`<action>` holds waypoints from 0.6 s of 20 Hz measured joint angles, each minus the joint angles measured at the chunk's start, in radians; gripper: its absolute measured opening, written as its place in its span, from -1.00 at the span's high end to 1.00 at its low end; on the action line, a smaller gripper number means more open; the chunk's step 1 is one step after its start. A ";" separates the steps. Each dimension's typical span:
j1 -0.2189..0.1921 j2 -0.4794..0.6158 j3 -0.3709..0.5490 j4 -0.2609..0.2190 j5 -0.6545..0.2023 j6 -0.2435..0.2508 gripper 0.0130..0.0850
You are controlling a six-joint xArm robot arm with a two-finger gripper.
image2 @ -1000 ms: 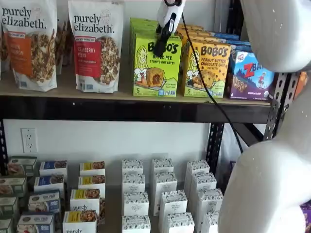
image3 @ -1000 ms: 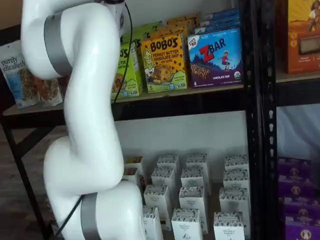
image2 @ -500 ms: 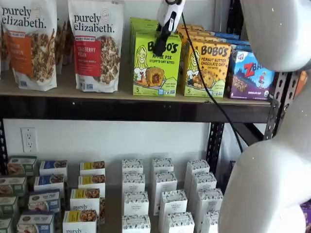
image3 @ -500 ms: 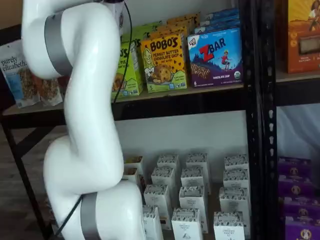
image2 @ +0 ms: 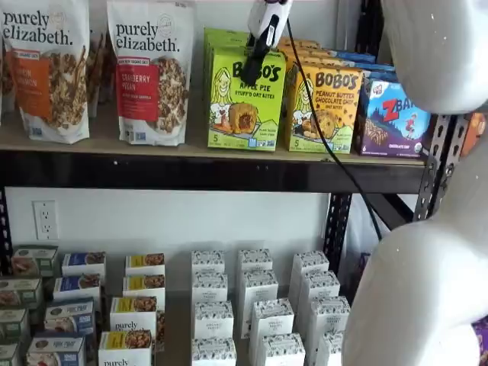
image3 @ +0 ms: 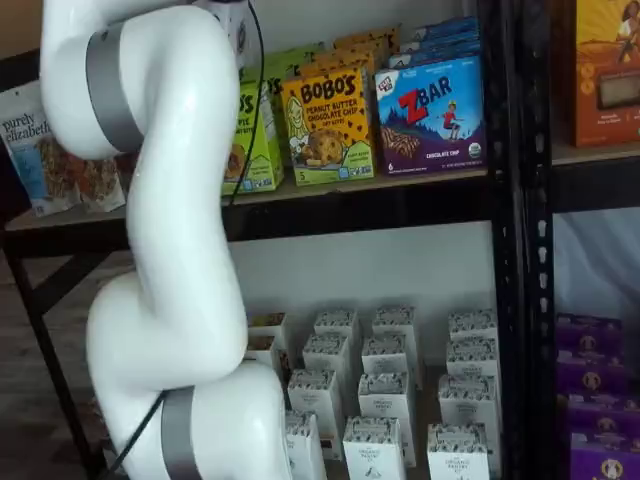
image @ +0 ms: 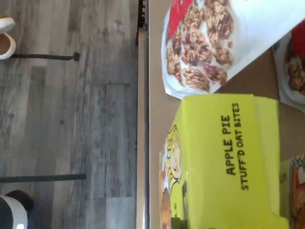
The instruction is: Pick the green box on the top shelf, the fourth from the left
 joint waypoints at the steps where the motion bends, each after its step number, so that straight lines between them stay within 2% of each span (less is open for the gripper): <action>1: -0.001 -0.002 -0.001 0.002 0.006 0.000 0.44; 12: -0.007 -0.033 -0.010 0.022 0.086 0.009 0.44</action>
